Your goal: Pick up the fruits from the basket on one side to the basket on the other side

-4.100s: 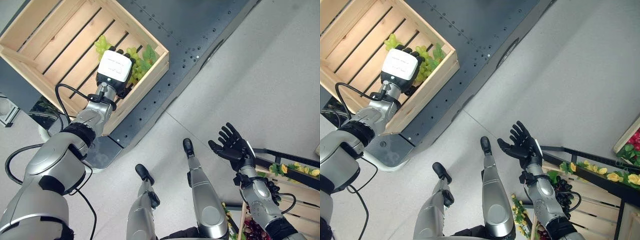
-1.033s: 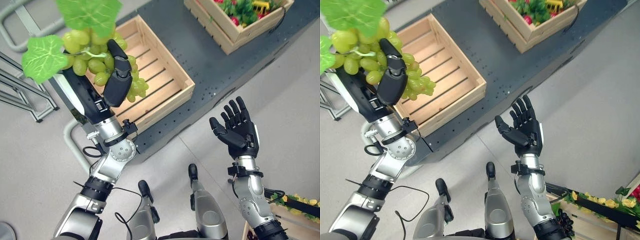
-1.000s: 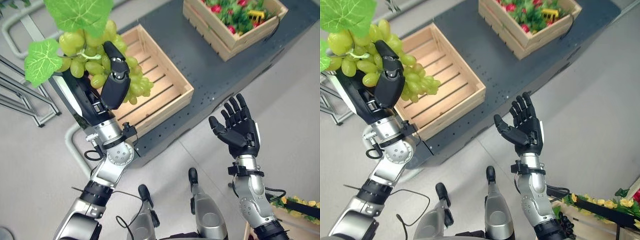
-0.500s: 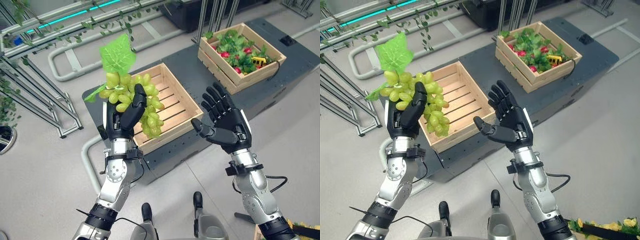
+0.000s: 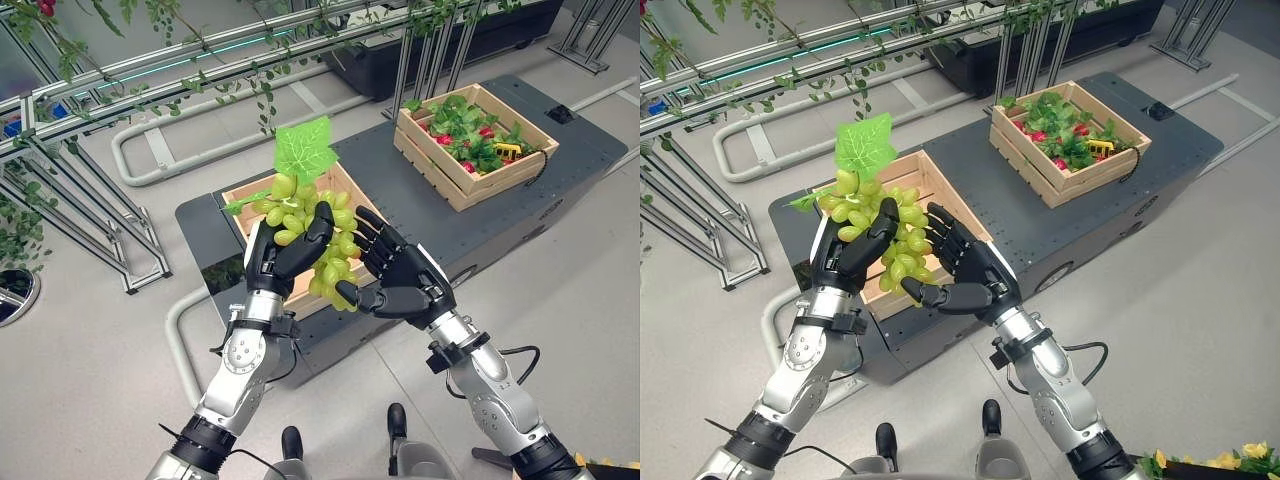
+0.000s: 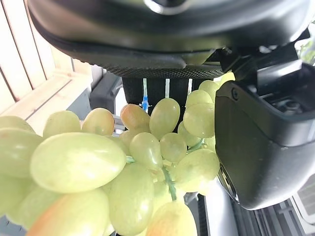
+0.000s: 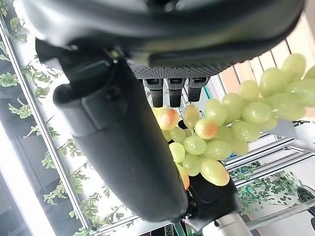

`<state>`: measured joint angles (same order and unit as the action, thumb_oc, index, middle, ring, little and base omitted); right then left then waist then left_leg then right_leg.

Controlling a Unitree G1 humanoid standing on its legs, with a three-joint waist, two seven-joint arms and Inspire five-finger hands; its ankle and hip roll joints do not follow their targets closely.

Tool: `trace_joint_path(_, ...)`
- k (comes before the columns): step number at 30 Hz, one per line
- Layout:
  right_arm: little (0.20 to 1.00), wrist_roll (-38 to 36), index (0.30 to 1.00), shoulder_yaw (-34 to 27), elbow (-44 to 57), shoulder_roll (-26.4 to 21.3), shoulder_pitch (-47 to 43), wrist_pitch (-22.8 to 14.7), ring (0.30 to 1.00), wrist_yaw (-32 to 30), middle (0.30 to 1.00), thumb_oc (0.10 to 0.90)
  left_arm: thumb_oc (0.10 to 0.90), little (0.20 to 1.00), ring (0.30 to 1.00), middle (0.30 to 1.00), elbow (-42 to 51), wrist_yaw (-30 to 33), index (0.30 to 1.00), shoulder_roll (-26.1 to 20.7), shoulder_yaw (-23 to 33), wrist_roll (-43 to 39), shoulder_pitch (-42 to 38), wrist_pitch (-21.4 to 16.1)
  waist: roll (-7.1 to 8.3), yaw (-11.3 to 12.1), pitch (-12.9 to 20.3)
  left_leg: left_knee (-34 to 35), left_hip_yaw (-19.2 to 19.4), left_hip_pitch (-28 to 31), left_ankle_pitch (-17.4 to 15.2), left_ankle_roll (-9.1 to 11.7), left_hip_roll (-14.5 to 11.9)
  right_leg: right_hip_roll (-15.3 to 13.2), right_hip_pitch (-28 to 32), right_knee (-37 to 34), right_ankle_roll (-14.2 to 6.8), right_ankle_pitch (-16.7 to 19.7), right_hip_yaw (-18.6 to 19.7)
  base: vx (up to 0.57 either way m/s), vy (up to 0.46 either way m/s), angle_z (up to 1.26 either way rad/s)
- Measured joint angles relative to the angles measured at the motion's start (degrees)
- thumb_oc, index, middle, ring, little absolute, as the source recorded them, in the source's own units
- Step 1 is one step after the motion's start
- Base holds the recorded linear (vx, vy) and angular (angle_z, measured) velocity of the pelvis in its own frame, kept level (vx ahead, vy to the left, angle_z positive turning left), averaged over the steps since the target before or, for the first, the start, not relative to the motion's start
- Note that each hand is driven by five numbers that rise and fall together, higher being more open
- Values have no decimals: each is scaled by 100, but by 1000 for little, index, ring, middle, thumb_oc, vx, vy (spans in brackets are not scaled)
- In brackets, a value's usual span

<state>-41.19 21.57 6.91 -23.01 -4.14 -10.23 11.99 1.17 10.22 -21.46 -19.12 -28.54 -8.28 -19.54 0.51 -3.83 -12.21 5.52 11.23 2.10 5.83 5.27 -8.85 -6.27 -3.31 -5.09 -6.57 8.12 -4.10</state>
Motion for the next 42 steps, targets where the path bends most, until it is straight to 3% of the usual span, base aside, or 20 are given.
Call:
trace_joint_path(7, 900, 0, 900, 68, -116, -62, 0, 0, 900, 0, 900, 800, 400, 300, 300, 300, 27, -380, 300, -93, -91, -513, 0, 33, 114, -9, 123, 0, 3, 6, -7, 0, 4, 2, 1, 0, -2, -4, 5, 0, 0, 0)
trace_joint_path(27, 900, 41, 900, 456, -463, -149, 13, 123, 900, -9, 900, 800, 400, 300, 300, 300, 449, -2231, 300, -597, -649, -1060, -6, 109, 114, -144, 285, 0, 76, 74, -25, 6, 12, 15, 11, -2, -16, -13, 77, 0, 0, -1)
trace_joint_path(28, 564, 40, 564, 477, -472, -159, 14, 123, 564, -9, 564, 576, 400, 300, 300, 300, 449, -2265, 300, -611, -649, -1059, -6, 153, 113, -142, 315, 0, 94, 81, -31, 8, 11, 16, 10, -2, -17, -13, 85, 17, -16, -7)
trace_joint_path(29, 488, 39, 488, 488, -483, -167, 18, 123, 488, -9, 488, 525, 400, 300, 300, 300, 449, -2275, 300, -615, -649, -1059, -5, 182, 113, -142, 333, 0, 102, 85, -35, 9, 11, 16, 9, -3, -18, -13, 87, 26, -23, -8)
trace_joint_path(30, 300, 34, 300, 512, -504, -181, 28, 123, 300, -9, 300, 400, 400, 300, 300, 300, 448, -2290, 300, -630, -657, -1059, -5, 216, 113, -143, 362, 0, 129, 106, -44, 9, 10, 20, 11, -3, -18, -14, 109, 34, -26, -12)
trace_joint_path(37, 300, -25, 300, 583, -660, -163, 234, 128, 300, -88, 300, 400, 400, 300, 300, 300, 448, -2306, 300, -659, -716, -1025, 21, 296, 104, -139, 491, 1, 181, 141, -68, 11, 6, 35, 10, -10, -18, -15, 187, 16, -16, -4)
trace_joint_path(39, 300, -24, 300, 585, -719, -142, 255, 128, 300, -91, 300, 400, 400, 300, 300, 300, 444, -2278, 300, -659, -723, -1009, 86, 304, 110, -110, 517, 0, 39, 142, -120, 42, 55, 43, -25, -22, -20, -14, 238, -21, 61, -20)
trace_joint_path(40, 300, -25, 300, 597, -722, -132, 292, 129, 300, -91, 300, 400, 525, 488, 488, 488, 442, -2212, 488, -634, -734, -1009, 129, 304, 119, -15, 537, -5, -257, 166, -209, 29, 155, 52, -78, -19, -36, 5, 384, -60, 151, -57)
trace_joint_path(41, 300, -27, 300, 598, -769, -104, 312, 129, 300, -91, 300, 400, 700, 749, 749, 749, 443, -2165, 749, -601, -736, -1005, 189, 290, 142, 94, 565, -5, -828, 184, -335, -54, 367, 40, -144, 2, -75, 36, 625, -96, 202, -73)
trace_joint_path(42, 300, -27, 300, 599, -801, -84, 322, 129, 300, -92, 300, 400, 700, 749, 749, 749, 443, -2147, 749, -599, -738, -999, 215, 290, 154, 154, 577, -9, -953, 210, -377, -109, 444, 30, -183, 3, -94, 55, 722, -118, 209, -83)
